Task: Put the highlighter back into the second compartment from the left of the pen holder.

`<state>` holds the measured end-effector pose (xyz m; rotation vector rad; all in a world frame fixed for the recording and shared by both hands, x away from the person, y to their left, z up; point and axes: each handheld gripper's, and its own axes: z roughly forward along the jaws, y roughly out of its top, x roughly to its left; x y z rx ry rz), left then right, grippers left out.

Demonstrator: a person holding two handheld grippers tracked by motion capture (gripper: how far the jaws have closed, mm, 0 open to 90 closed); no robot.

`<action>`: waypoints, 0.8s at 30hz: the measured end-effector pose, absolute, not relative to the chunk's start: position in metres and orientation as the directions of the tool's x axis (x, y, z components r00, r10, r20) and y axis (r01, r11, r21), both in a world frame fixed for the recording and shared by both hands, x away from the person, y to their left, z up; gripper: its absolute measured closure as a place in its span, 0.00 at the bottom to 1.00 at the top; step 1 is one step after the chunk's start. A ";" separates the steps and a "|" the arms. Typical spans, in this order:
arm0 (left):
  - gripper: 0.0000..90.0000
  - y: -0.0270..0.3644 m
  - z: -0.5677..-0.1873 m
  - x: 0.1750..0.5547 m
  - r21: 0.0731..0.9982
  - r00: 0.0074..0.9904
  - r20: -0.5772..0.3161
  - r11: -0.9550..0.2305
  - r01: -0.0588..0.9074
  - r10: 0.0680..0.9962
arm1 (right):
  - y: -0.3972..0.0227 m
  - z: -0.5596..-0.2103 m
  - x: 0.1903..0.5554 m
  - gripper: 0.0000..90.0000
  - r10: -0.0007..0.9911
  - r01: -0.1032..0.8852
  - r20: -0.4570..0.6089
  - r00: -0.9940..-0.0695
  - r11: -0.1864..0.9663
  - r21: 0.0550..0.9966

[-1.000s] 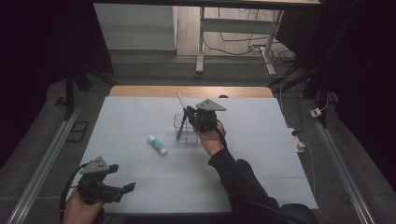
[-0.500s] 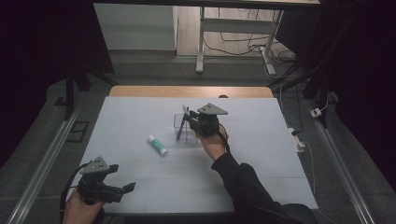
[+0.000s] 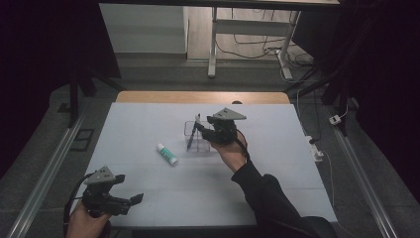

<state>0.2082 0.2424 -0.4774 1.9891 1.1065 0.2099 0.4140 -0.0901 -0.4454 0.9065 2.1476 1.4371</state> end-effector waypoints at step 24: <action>0.01 0.242 -0.477 0.211 0.727 0.581 -0.214 -0.269 0.632 0.786 | -0.120 -0.432 0.375 0.19 0.583 0.363 0.076 -0.809 0.393 0.845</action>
